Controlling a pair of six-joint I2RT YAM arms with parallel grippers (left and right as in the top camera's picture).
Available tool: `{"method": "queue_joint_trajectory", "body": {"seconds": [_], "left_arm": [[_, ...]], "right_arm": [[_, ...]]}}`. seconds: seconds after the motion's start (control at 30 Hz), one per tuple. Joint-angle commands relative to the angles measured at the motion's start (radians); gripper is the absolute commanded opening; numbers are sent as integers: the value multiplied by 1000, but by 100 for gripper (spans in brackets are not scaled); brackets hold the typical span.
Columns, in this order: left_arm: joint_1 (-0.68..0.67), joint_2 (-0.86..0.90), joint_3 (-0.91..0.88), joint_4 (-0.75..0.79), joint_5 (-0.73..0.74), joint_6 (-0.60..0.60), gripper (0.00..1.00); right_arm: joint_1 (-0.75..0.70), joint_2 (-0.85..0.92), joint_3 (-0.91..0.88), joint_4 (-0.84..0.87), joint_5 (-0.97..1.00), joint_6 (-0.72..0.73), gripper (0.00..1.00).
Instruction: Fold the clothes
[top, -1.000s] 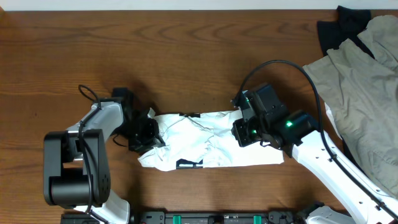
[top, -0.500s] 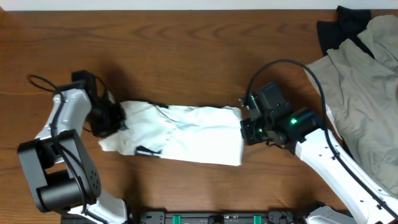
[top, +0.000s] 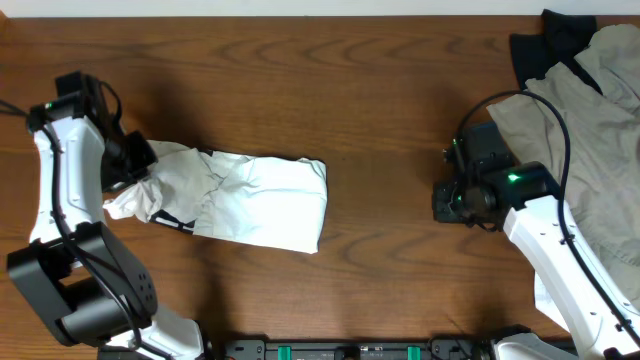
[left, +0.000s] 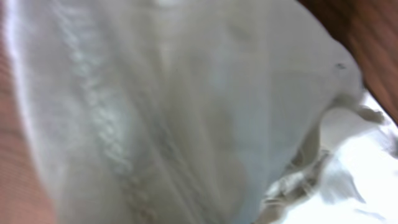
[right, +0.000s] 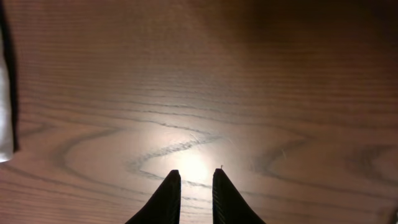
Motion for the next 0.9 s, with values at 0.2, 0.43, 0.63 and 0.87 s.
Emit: {"method": "queue_joint_trajectory", "body": {"seconds": [0.2, 0.43, 0.63, 0.87], "left_arm": [[-327, -130, 85, -115, 22, 5, 6], [-663, -119, 74, -128, 20, -35, 6], [-868, -81, 65, -127, -9, -71, 6], [-976, -9, 61, -125, -35, -79, 6]], "right_arm": [[-14, 3, 3, -5, 13, 13, 17], [-14, 3, 3, -5, 13, 13, 16], [-14, 3, 3, -5, 13, 10, 17], [-13, 3, 3, -5, 6, 10, 17]]}}
